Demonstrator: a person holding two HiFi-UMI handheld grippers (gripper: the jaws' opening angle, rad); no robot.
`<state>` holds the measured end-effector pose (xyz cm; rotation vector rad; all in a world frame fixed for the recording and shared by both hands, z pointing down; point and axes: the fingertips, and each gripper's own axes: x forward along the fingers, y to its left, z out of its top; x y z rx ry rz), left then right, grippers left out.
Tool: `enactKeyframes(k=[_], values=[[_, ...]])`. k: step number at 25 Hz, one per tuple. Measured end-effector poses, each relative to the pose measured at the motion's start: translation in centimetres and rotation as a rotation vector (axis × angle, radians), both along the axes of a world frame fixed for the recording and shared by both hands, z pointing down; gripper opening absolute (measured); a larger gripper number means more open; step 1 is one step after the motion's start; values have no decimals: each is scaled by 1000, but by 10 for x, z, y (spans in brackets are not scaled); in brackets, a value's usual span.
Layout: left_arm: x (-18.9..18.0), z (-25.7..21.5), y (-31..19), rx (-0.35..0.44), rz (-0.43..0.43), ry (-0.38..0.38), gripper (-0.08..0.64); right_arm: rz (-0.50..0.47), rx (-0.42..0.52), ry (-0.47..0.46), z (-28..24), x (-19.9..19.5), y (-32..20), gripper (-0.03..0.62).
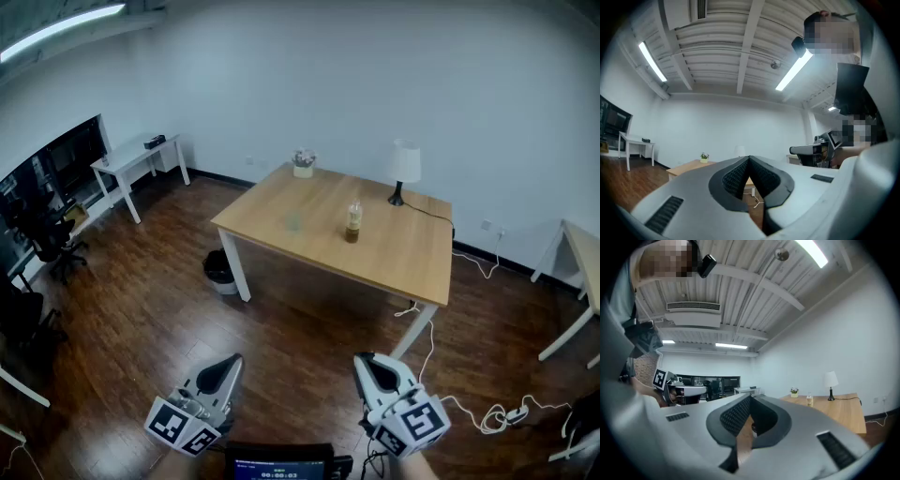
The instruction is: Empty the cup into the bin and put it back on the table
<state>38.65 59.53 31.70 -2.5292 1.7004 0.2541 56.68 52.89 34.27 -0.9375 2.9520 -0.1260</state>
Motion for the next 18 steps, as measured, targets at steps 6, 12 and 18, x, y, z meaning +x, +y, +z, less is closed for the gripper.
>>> enactKeyframes(k=[6,12,18], values=[[11,6,-11,12,-26,5,0,-19,-16,18,7,10,-14,0],[-2,11,-38,11,-65,25,0,-35,-15,26,8,-5,-42,0],[-45,16,-81,4,-103,52,0,-46,-13,48,10,-48,-82,0]])
